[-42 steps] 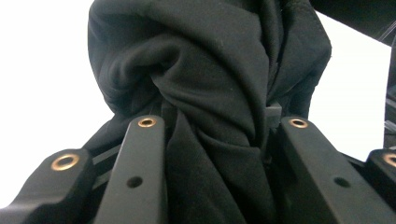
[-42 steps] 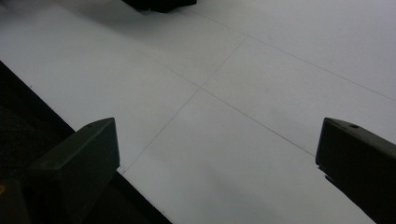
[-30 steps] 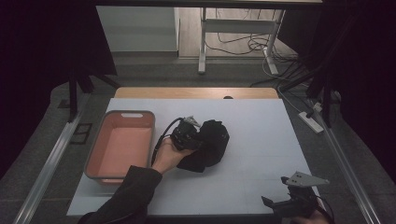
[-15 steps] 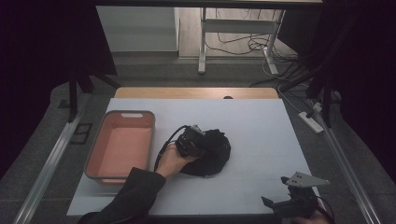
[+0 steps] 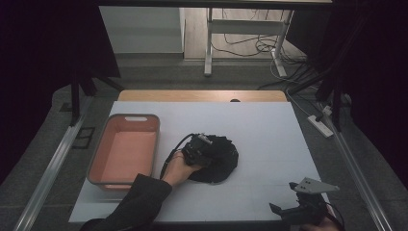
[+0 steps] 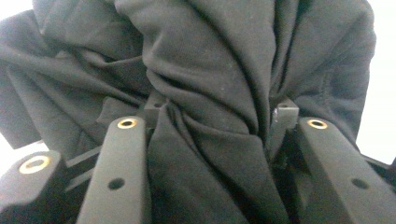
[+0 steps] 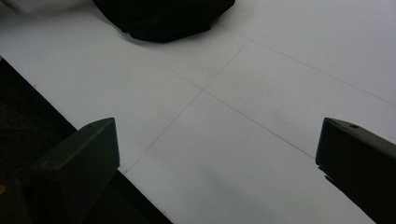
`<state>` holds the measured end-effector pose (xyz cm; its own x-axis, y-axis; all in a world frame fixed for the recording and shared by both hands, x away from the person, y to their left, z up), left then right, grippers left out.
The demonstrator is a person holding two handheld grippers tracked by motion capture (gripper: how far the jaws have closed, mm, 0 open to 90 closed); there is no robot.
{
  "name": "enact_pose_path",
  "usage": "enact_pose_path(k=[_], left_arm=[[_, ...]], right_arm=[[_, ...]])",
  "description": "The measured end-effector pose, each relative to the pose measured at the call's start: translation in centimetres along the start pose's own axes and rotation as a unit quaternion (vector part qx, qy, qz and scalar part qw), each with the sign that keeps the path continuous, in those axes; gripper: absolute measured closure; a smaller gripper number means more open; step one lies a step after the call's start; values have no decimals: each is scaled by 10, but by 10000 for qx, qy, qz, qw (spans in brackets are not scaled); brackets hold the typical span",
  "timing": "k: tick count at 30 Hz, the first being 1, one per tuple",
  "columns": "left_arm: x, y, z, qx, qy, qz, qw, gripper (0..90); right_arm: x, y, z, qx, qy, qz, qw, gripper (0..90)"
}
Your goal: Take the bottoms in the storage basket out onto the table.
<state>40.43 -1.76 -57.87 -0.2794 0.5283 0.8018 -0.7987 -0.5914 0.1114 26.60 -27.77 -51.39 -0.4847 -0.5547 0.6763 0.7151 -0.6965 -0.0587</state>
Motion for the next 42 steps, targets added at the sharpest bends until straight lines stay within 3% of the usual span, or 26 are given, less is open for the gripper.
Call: enact_pose_path(k=[8, 16, 22, 27, 31, 36, 42], left_arm=[[-3, 2, -1, -166, -11, 141, 9998, 473], [-6, 4, 0, -245, -64, 266, 9993, 298], [-8, 5, 0, -279, -47, 238, 9993, 176], [-9, 5, 1, -325, -110, 343, 9988, 102], [-9, 6, 1, -294, -74, 241, 9992, 29], [-3, 6, 5, -251, 56, 115, 9996, 0], [2, 5, 8, -308, 118, 122, 9994, 0]], right_arm=[[0, 0, 0, 5, -5, 19, 10000, 0], [0, 0, 0, -2, 15, 37, 10000, 0], [1, 0, 0, -42, 68, 81, 9999, 0], [2, 0, 1, -40, 84, 95, 9999, 0], [2, 0, 1, -54, 101, 103, 9999, 0], [2, 0, 1, -57, 119, 110, 9999, 0], [3, 0, 1, -66, 134, 118, 9998, 0]])
Point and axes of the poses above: each handheld gripper's, and its own axes: x roughly backward along the jaws, z roughly out of its top, y roughly to its right, the point moved 8 cm from there along -x, roughly forward along the jaws, and after that the axes turned 4 degrees about z, right-handed, at the moved point
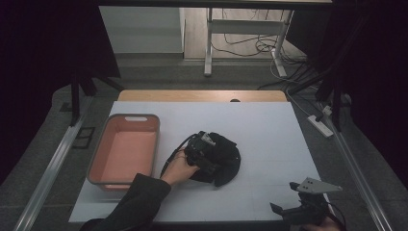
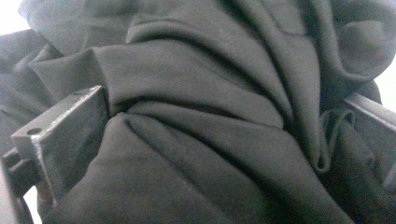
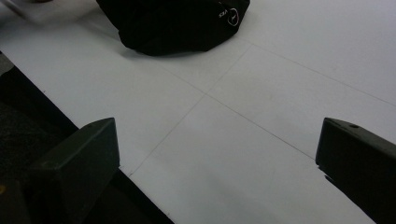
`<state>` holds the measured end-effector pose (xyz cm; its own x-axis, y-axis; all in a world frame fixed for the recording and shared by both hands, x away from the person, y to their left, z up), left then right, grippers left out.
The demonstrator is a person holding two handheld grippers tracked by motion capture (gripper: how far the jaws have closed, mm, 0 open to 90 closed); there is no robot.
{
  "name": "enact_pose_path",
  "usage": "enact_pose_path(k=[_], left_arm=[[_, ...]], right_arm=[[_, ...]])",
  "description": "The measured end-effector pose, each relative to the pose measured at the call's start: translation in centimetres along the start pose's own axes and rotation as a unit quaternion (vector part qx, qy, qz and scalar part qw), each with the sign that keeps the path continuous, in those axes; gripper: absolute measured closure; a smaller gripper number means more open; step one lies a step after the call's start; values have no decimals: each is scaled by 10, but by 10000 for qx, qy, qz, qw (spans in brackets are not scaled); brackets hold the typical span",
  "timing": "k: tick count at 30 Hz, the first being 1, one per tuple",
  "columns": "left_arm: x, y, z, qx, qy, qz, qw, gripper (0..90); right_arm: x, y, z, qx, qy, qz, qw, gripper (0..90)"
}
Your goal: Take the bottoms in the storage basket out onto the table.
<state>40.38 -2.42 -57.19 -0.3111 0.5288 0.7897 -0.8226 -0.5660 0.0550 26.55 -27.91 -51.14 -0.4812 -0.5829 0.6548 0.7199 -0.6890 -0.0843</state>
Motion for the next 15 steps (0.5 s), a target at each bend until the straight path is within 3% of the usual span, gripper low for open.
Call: enact_pose_path(k=[15], left_arm=[[14, 2, 10, 69, 283, -149, 9995, 0]], right_arm=[[0, 0, 0, -16, 13, 6, 10000, 0]])
Point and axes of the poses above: each handheld gripper's, and its own axes: x roughly backward along the jaws, z roughly out of its top, y roughly to its right, the point moved 8 cm from there along -x, roughly forward along the jaws, and after that the axes turned 4 degrees about z, right-handed, at the moved point
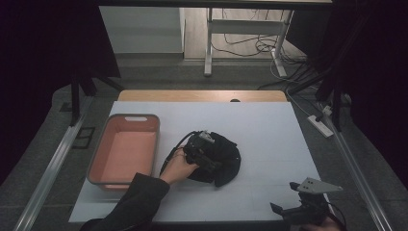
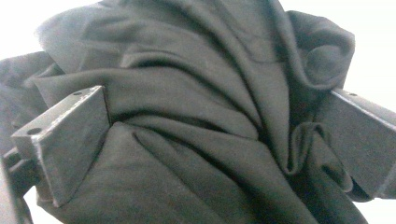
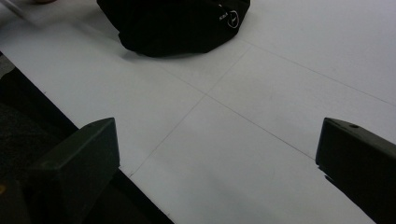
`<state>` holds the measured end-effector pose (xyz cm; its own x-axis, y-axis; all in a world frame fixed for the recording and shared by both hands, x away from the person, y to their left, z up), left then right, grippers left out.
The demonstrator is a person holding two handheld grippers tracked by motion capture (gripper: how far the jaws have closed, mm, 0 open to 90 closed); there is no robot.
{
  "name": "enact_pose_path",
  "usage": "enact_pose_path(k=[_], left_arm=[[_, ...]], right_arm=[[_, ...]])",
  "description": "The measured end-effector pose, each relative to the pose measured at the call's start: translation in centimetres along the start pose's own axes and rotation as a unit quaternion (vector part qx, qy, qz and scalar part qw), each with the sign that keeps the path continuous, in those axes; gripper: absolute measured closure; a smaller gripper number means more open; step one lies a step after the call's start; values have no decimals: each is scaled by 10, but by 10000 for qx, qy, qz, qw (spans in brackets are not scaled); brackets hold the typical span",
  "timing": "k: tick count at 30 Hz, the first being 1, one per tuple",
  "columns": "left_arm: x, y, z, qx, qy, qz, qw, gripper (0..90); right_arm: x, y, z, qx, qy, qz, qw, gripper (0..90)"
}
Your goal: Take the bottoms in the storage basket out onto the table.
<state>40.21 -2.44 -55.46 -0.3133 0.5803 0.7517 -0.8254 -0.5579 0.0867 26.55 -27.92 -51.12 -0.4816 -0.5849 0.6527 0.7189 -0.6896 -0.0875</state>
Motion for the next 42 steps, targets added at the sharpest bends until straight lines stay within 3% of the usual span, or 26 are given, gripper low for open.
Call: enact_pose_path(k=[16, 31, 42], left_arm=[[13, 2, 9, 29, 263, -215, 9994, 0], [27, 6, 18, -136, 495, -307, 9982, 2], [34, 10, 21, -108, 588, -475, 9971, 3]], right_arm=[[0, 0, 0, -24, 9, 8, 10000, 0], [1, 0, 0, -32, 24, 8, 10000, 0], [1, 1, 0, -37, 34, 8, 10000, 0]])
Point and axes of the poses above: each handheld gripper's, and its own axes: x roughly backward along the jaws, z roughly out of its top, y roughly to its right, the point moved 8 cm from there along -x, roughly forward along the jaws, and after that the axes turned 4 degrees about z, right-handed, at the moved point
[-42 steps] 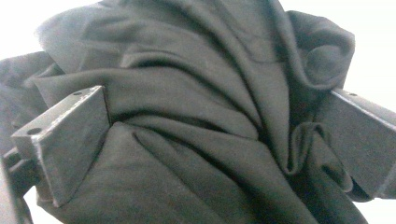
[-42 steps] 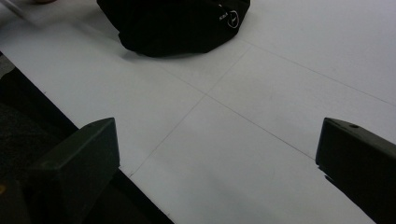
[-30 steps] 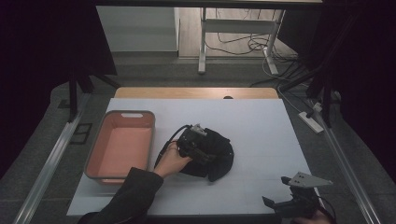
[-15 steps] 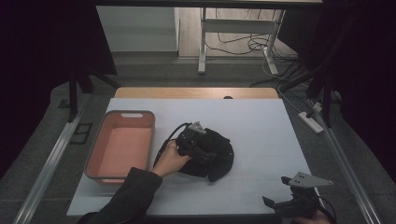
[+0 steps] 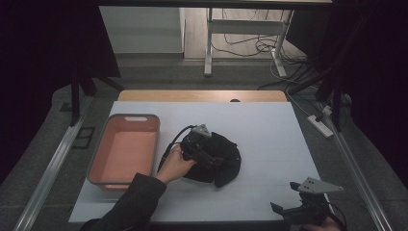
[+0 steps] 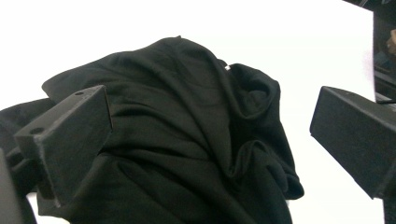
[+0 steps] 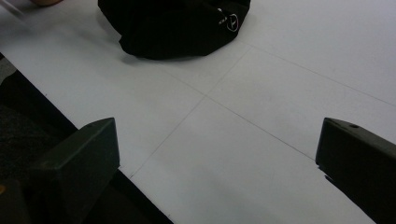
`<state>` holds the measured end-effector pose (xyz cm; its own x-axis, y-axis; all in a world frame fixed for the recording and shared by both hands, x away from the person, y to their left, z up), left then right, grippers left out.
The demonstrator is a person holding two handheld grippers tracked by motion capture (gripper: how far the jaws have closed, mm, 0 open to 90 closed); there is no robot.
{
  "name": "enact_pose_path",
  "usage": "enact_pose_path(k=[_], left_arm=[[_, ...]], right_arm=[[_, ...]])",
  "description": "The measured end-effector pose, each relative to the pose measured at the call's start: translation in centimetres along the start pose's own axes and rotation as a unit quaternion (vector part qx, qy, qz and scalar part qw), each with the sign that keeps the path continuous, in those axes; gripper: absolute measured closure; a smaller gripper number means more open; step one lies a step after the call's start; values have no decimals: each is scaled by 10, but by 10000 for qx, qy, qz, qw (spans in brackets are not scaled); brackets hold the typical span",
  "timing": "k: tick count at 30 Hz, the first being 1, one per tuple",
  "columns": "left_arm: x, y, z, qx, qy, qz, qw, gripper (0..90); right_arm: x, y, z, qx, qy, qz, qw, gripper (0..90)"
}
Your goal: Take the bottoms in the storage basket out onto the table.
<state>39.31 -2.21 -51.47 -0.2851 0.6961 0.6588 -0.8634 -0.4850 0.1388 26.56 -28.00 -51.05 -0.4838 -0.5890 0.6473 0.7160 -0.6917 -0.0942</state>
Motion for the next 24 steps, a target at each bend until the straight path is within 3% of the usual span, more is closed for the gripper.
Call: enact_pose_path(k=[12, 24], left_arm=[[10, 5, -2, -18, 71, -192, 9998, 2], [17, 8, -4, 39, 93, -169, 9998, 0]], right_arm=[[0, 0, 0, 0, 3, -3, 10000, 0], [0, 0, 0, -3, 10, 0, 10000, 0]])
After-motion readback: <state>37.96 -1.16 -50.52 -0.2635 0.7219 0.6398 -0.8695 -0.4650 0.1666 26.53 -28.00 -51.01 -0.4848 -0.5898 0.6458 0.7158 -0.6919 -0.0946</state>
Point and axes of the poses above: each handheld gripper's, and its own axes: x roughly backward along the jaws, z roughly out of its top, y roughly to its right, the point moved 8 cm from there along -x, roughly forward along the jaws, and after that the axes turned 4 degrees about z, right-handed, at the moved point
